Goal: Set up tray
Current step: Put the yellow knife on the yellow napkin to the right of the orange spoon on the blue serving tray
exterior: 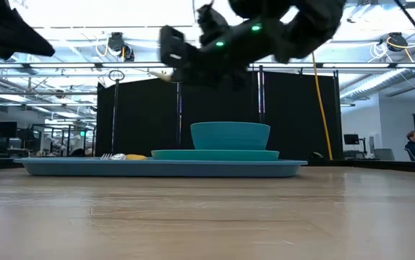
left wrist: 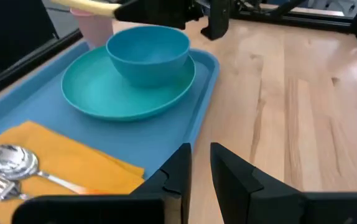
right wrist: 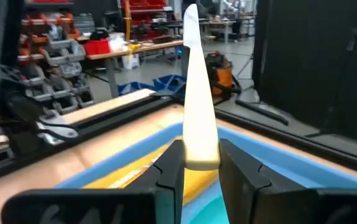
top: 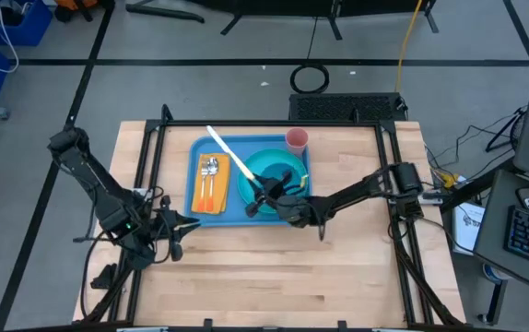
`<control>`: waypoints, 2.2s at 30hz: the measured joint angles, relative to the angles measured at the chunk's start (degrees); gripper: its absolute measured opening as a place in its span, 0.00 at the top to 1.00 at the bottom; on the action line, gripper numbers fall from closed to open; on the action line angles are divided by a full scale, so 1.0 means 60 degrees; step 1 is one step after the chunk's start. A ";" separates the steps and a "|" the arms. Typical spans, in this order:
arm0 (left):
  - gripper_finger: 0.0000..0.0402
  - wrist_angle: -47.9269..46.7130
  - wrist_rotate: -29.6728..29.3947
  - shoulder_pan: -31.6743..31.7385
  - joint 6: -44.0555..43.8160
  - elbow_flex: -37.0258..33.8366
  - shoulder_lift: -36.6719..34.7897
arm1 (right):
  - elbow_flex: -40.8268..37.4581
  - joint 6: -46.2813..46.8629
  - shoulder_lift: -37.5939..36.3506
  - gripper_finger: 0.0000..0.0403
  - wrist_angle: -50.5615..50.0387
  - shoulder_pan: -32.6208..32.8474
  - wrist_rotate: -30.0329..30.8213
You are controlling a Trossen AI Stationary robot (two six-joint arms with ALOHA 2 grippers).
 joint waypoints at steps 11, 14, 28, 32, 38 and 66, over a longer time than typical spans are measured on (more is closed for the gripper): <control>0.84 -0.1852 -0.0022 -0.0334 -0.3379 -0.0007 0.1013 | 0.3246 0.0328 0.2077 0.84 -0.3632 0.0164 0.0320; 0.84 -0.2121 -0.0037 -0.0445 -0.4077 -0.0090 0.1425 | 0.3509 0.0425 0.2078 0.84 -0.4585 0.0188 0.0556; 0.84 -0.2284 0.0245 -0.0761 -0.4828 -0.0321 0.2458 | 0.3767 0.3918 0.2056 0.84 -0.5961 0.0266 0.1227; 0.84 -0.2277 -0.0135 -0.1348 -0.4853 -0.0321 0.2458 | 0.3760 0.4514 0.2413 0.84 -0.5580 0.0447 0.1750; 0.84 -0.2163 -0.0375 -0.2239 -0.4867 -0.0321 0.2446 | 0.4023 0.5204 0.2871 0.84 -0.5137 0.0637 0.1909; 0.84 -0.2691 -0.1398 -0.6217 -0.4743 -0.0321 0.2050 | 0.9239 0.7256 0.5891 0.84 -0.7818 0.0783 0.2886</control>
